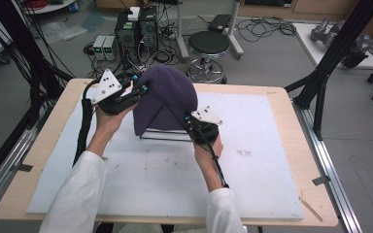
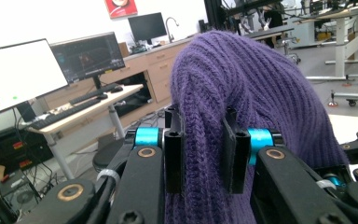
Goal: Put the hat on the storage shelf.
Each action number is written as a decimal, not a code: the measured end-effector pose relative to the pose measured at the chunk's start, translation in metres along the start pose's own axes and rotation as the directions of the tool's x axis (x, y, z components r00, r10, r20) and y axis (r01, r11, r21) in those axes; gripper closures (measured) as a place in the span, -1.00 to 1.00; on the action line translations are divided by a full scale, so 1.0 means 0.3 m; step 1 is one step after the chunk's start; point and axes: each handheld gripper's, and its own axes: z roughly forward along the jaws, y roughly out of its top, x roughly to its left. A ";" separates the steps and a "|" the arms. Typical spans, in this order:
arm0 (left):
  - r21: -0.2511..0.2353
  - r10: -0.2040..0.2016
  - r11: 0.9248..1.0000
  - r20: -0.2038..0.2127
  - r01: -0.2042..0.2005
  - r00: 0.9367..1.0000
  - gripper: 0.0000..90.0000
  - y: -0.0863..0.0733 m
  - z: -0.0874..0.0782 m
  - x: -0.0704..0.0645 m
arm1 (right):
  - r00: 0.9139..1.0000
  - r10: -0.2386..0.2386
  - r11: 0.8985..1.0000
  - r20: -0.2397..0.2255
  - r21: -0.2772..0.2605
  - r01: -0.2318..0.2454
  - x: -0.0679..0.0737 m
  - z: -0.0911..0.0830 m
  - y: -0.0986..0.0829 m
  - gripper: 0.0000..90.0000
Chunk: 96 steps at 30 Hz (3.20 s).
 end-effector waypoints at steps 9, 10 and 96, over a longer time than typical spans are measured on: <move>0.031 -0.013 0.999 0.021 0.012 1.000 0.65 -0.061 0.007 -0.011 | 0.999 -0.032 0.994 0.015 0.102 0.030 -0.003 0.030 -0.022 0.76; 0.034 -0.013 0.999 0.022 0.012 1.000 0.65 -0.065 0.008 -0.013 | 0.999 -0.032 0.993 0.018 0.114 0.030 -0.003 0.034 -0.025 0.76; 0.020 -0.126 0.991 -0.249 0.136 0.960 -0.62 -0.114 -0.261 -0.028 | 0.969 0.195 0.954 0.150 -0.258 -0.152 -0.429 -0.392 -0.064 -0.74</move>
